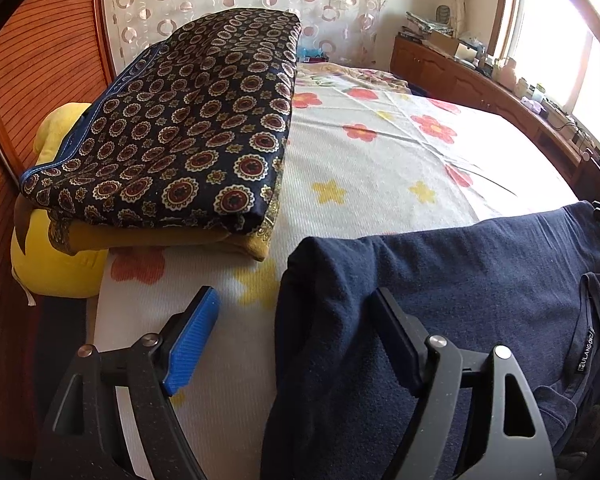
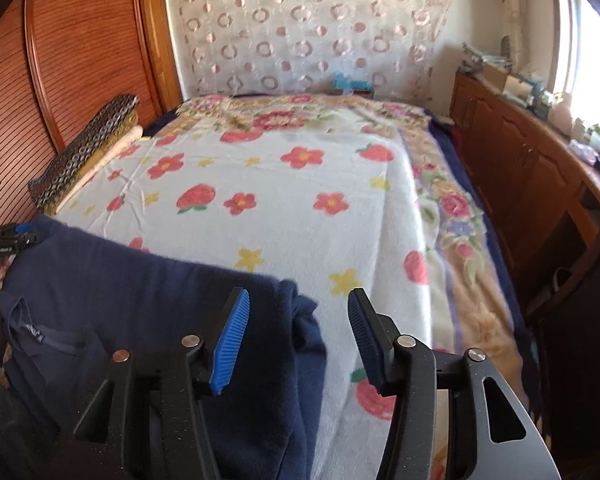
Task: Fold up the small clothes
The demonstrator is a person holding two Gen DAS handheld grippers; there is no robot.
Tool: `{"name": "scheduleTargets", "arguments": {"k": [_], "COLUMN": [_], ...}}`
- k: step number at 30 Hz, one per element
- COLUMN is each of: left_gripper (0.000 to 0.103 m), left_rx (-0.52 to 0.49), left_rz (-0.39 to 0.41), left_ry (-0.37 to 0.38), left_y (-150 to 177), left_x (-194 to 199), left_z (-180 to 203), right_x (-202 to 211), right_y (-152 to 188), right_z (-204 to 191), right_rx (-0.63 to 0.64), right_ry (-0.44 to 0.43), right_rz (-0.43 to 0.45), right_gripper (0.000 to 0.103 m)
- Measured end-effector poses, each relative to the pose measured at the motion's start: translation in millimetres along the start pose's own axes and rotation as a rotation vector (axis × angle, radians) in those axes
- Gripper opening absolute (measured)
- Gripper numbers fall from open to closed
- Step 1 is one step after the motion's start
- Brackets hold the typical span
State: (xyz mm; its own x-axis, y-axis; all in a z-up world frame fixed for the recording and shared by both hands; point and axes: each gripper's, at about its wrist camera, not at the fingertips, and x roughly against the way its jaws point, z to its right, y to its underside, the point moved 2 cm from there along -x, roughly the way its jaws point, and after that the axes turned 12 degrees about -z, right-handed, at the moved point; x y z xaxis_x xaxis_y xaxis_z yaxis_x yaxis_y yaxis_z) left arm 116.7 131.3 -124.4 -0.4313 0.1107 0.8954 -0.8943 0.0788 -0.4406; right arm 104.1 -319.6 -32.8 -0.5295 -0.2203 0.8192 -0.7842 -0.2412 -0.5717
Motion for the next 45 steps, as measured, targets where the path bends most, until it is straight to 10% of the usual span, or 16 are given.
{"name": "scheduleTargets", "arguments": {"k": [4, 12, 16, 20, 27, 45], "left_gripper": [0.078, 0.036, 0.012, 0.009, 0.009, 0.009], "left_rx": [0.003, -0.043, -0.081, -0.096, -0.066, -0.140], "left_rz": [0.008, 0.015, 0.012, 0.086, 0.336, 0.767], "left_ry": [0.014, 0.042, 0.082, 0.128, 0.271, 0.222], "left_y": [-1, -2, -2, 3, 9, -2], "left_x": [0, 3, 7, 34, 145, 348], "left_z": [-2, 7, 19, 31, 40, 32], "right_x": [-16, -33, -36, -25, 82, 331], "right_y": [-1, -19, -21, -10, 9, -7], "right_z": [6, 1, -11, -20, -34, -78], "right_rx": [-0.004, 0.075, 0.150, 0.180, 0.130, 0.284], "right_ry": [-0.047, -0.071, -0.083, -0.093, -0.050, 0.116], "right_rz": [-0.073, -0.128, -0.146, -0.108, 0.105, 0.516], "right_gripper": [0.056, 0.055, 0.019, 0.011, 0.010, 0.010]}}
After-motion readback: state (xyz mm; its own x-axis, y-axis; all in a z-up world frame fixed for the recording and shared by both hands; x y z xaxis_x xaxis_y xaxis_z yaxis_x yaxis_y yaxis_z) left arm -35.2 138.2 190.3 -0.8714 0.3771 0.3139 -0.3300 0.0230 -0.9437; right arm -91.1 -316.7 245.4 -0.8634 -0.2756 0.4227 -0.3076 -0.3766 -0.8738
